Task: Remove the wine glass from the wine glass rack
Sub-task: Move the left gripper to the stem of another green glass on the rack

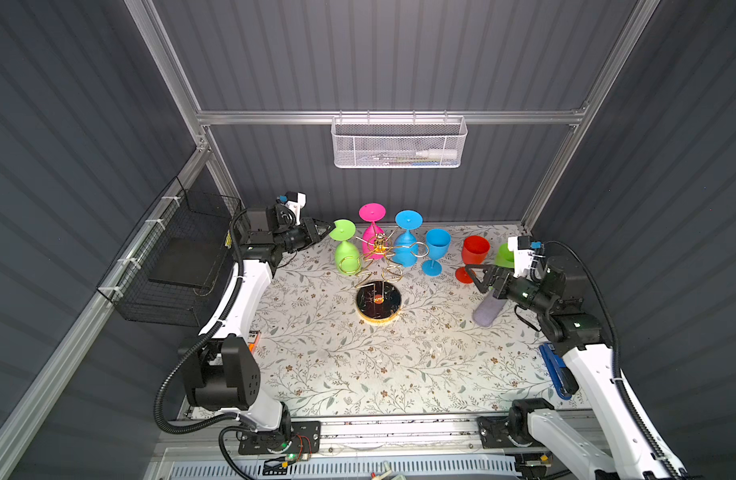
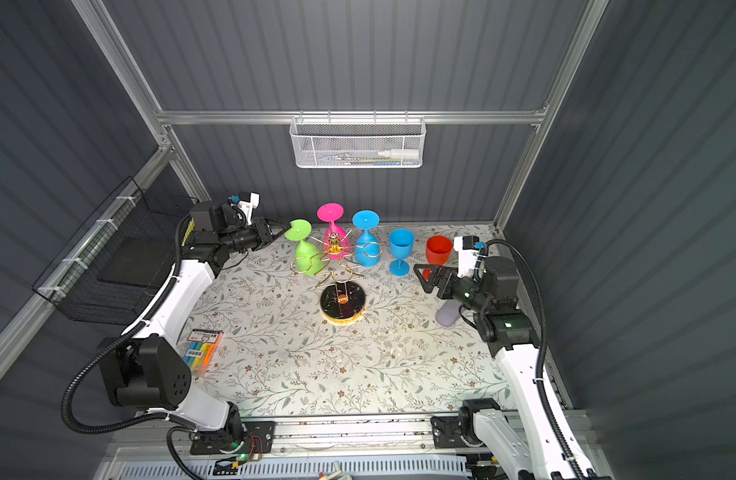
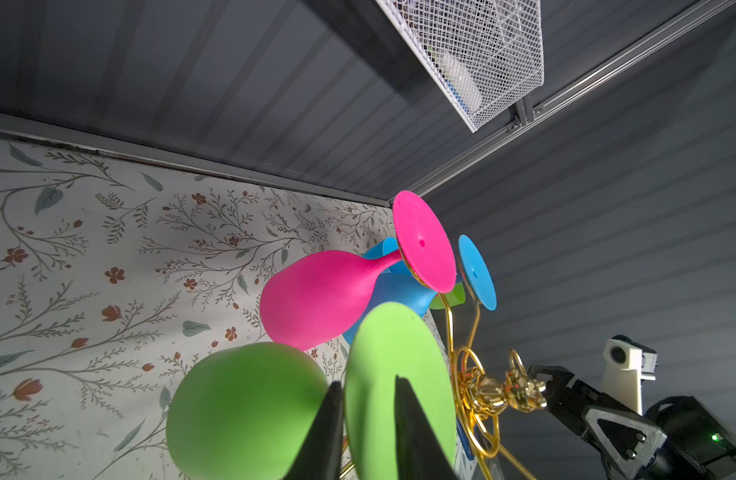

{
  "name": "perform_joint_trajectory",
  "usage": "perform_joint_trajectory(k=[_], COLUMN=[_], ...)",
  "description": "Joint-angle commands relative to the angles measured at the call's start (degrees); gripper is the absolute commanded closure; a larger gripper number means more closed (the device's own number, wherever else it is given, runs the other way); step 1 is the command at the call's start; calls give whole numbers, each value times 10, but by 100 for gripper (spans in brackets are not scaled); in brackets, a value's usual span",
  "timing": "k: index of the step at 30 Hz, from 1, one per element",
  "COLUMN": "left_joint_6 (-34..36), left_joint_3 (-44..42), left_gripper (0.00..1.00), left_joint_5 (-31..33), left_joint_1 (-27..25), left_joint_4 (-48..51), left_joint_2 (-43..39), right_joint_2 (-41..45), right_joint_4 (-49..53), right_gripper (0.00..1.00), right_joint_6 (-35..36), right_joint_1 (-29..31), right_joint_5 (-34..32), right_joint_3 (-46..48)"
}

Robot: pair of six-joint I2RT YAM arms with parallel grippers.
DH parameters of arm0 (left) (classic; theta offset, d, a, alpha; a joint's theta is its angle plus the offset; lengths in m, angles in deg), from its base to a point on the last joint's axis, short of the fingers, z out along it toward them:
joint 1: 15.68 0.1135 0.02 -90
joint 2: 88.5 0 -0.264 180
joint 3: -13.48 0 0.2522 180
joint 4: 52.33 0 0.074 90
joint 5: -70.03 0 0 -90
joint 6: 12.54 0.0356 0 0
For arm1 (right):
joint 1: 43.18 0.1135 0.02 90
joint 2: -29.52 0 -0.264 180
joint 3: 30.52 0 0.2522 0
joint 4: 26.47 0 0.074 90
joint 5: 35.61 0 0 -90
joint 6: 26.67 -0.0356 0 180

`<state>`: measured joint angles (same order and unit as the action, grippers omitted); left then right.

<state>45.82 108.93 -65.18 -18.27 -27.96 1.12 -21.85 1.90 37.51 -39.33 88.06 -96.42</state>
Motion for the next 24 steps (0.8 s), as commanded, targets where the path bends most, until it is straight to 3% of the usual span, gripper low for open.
perform_joint_trajectory(k=[1,24], left_joint_6=[12,6], left_joint_3=[20,34], left_gripper=[82,100], left_joint_5=[5,-6], left_joint_1=[-2,-2], left_joint_4=[19,32], left_joint_2=[-1,-13], right_joint_2=[-2,-17], right_joint_4=[-9,-10], right_gripper=[8,7], right_joint_6=[-6,-5], right_joint_1=[6,22], right_joint_5=[5,-5], right_joint_3=[-12,-16])
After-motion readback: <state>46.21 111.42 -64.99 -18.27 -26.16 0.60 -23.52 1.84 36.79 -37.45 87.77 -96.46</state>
